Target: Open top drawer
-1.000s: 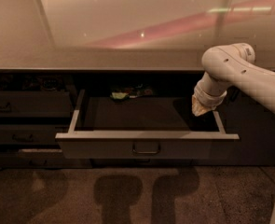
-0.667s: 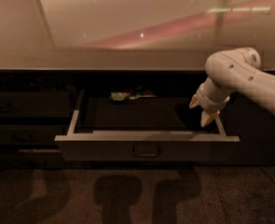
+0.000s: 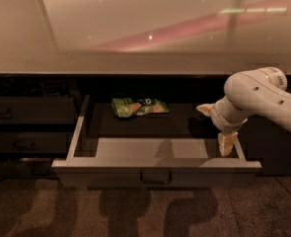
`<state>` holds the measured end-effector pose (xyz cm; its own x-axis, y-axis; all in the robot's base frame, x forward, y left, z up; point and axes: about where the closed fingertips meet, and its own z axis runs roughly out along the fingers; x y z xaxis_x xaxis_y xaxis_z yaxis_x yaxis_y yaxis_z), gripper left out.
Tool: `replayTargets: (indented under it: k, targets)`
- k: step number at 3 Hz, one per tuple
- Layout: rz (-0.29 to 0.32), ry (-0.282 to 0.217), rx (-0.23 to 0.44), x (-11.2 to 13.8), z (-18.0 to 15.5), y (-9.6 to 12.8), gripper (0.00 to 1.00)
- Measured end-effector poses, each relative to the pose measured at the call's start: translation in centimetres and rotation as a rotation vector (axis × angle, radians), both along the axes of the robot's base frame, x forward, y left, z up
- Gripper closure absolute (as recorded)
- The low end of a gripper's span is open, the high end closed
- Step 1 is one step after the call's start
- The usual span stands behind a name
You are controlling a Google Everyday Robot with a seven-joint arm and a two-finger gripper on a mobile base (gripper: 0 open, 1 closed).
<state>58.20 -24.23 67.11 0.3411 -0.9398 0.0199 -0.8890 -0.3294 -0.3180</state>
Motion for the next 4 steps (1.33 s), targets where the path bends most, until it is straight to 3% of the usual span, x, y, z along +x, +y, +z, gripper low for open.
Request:
replayTargets:
  k: [1,2,4]
  targets:
    - [-0.057,-0.005,-0.025,-2.5,-1.1,-1.0,0.00]
    - [-0.171,-0.007,-0.139,-8.9,-2.3,-3.7,0.00]
    - [-0.135,0.012,-0.134,-9.7,-2.4,-3.3,0.00]
